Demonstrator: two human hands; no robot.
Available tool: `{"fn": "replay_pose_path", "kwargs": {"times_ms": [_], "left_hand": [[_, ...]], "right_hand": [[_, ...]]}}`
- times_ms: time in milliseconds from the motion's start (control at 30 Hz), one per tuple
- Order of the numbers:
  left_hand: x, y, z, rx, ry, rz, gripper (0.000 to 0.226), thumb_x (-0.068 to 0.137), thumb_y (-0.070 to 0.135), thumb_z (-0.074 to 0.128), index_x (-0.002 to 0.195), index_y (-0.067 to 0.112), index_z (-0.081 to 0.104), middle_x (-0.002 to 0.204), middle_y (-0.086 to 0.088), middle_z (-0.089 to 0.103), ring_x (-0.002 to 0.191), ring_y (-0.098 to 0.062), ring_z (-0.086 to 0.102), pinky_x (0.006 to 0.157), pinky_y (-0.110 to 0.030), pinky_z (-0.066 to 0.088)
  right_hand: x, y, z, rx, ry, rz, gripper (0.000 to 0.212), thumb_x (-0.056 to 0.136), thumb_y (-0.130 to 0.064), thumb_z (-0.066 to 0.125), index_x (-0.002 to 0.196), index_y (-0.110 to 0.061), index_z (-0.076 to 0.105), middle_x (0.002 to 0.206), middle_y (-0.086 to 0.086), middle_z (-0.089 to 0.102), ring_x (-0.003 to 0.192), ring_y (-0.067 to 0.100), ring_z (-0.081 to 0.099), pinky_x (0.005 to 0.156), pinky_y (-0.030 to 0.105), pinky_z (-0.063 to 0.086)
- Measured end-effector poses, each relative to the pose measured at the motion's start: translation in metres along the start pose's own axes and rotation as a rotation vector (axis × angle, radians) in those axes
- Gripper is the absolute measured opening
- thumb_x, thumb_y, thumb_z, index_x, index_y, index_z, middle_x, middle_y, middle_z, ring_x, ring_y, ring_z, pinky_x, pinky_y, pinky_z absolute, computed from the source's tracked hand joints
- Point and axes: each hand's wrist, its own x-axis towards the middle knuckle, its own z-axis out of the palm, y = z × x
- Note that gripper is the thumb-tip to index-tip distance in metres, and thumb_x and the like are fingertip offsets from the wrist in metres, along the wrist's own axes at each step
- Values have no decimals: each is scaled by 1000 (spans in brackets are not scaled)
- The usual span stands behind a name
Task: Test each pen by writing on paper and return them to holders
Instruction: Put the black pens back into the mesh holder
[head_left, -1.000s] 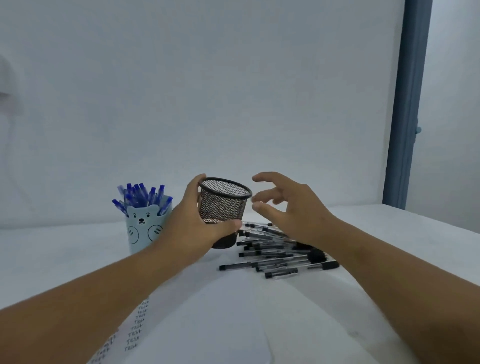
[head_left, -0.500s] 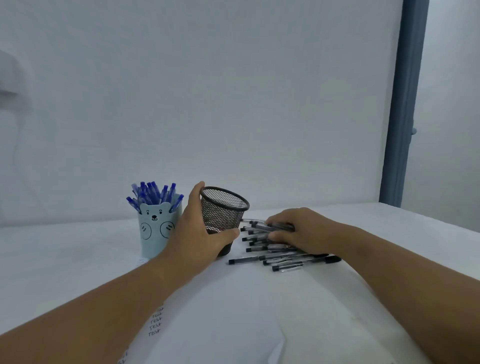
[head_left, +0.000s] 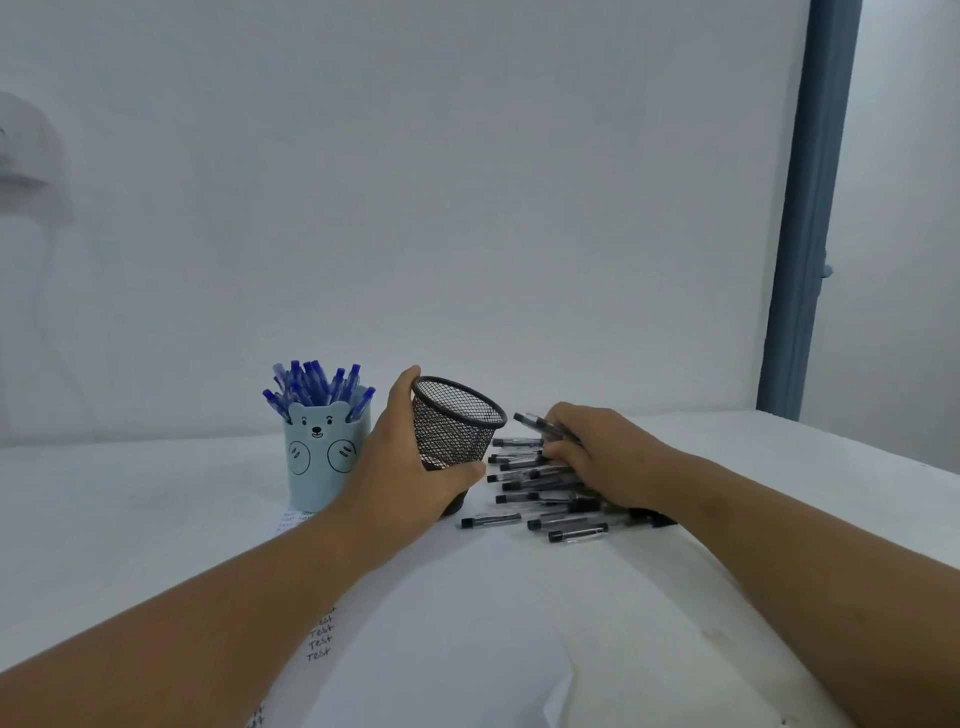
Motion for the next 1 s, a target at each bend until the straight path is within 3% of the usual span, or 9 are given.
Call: {"fn": "replay_pose_path", "kwargs": {"times_ms": [200, 400, 467, 567, 667, 767, 833, 933, 1000], "left_hand": [[1, -2, 0, -2, 1, 5, 107, 78, 24, 87, 158, 35, 16, 130, 10, 44, 114, -8, 48, 98, -27, 42], [2, -6, 0, 4, 3, 29, 108, 76, 26, 88, 157, 38, 17, 135, 9, 46, 119, -11, 50, 99, -27, 43], [1, -8, 0, 22, -17, 59, 108, 76, 27, 88, 156, 41, 17, 135, 9, 49, 118, -10, 53, 96, -25, 45], [-1, -7, 1, 94, -45, 119, 108, 75, 34, 87, 153, 51, 15, 136, 15, 51, 120, -7, 53, 100, -28, 47], [-3, -2, 4, 139, -50, 178, 108, 76, 38, 86, 153, 53, 12, 137, 19, 47, 127, -2, 46, 103, -26, 41], [-4, 3, 8, 205, -60, 254, 109, 75, 39, 85, 154, 54, 11, 137, 21, 45, 127, -4, 43, 105, -26, 37], [-6, 6, 10, 218, -62, 290, 109, 74, 40, 85, 153, 54, 12, 139, 21, 45, 129, -5, 43, 108, -28, 38], [-7, 9, 15, 137, -18, 290, 107, 73, 40, 87, 153, 49, 17, 140, 19, 48, 129, -1, 46, 106, -24, 40], [-5, 9, 15, 80, 36, 272, 107, 71, 39, 88, 153, 46, 20, 138, 17, 51, 126, -2, 51, 104, -23, 44]], "right_hand": [[1, 0, -1, 84, 100, 33, 9, 104, -24, 50, 98, -28, 45, 84, -2, 63, 67, 20, 54, 63, 35, 47], [1, -8, -7, 205, 311, -2, 15, 105, -15, 46, 113, -28, 48, 90, 1, 65, 59, 9, 50, 53, 19, 38], [1, -16, -11, 324, 461, -31, 10, 105, -13, 47, 111, -21, 48, 85, 0, 63, 53, 3, 47, 49, 16, 38], [0, -38, -20, 616, 726, -70, 5, 106, -12, 45, 104, -17, 47, 73, -3, 57, 58, 4, 48, 56, 15, 42], [0, -64, -29, 974, 856, -44, 11, 108, -19, 42, 98, -24, 43, 65, -9, 59, 67, 15, 60, 67, 30, 49], [1, -86, -28, 1282, 849, -14, 11, 109, -22, 39, 99, -19, 41, 61, -13, 61, 70, 18, 68, 79, 38, 58], [1, -93, -19, 1349, 804, 9, 12, 110, -23, 37, 101, -16, 40, 65, -10, 65, 77, 20, 72, 86, 37, 59], [0, -91, -5, 1168, 685, 102, 13, 109, -29, 39, 104, -19, 45, 91, -3, 74, 96, 12, 69, 85, 30, 51], [-1, -85, 1, 1042, 566, 152, 13, 107, -33, 45, 108, -23, 54, 105, -5, 69, 99, 2, 61, 80, 24, 42]]}}
